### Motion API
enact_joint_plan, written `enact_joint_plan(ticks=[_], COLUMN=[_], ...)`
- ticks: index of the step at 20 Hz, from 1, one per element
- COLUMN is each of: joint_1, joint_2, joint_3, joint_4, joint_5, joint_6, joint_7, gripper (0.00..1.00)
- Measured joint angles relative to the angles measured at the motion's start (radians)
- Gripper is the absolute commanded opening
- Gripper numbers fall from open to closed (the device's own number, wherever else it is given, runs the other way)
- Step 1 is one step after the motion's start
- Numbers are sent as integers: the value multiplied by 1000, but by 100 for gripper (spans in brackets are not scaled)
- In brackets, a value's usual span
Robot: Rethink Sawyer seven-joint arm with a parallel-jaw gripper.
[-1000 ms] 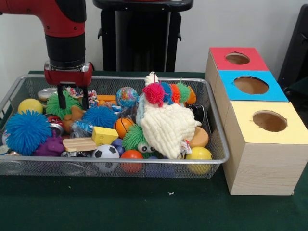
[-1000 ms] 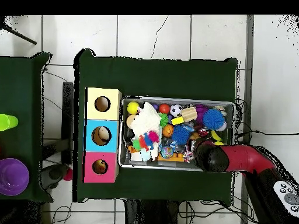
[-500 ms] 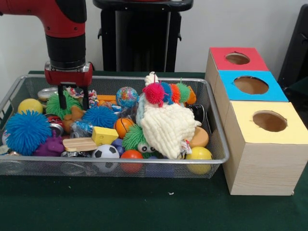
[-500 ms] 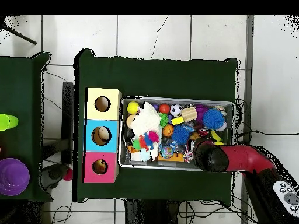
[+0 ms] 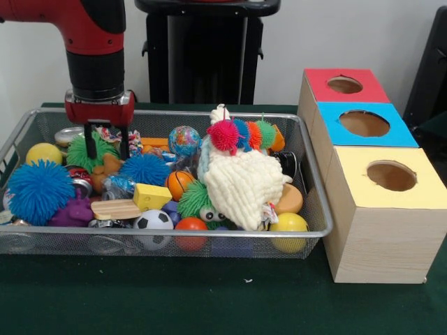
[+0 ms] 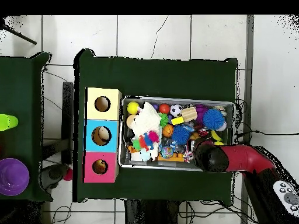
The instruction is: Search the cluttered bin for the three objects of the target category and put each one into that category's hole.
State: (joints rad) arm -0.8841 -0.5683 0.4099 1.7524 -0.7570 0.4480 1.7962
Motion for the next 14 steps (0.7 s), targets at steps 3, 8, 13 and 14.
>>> enact_joint_plan(ticks=[3,8,13,14], joint_1=[0,0,0,0], joint_2=[4,25,43,44], joint_3=[0,0,0,0], joint_4=[0,0,0,0], joint_5=[0,0,0,0], joint_6=[-11,-77,-133,-135], joint_7=[0,0,0,0], gripper=[100,100,100,100])
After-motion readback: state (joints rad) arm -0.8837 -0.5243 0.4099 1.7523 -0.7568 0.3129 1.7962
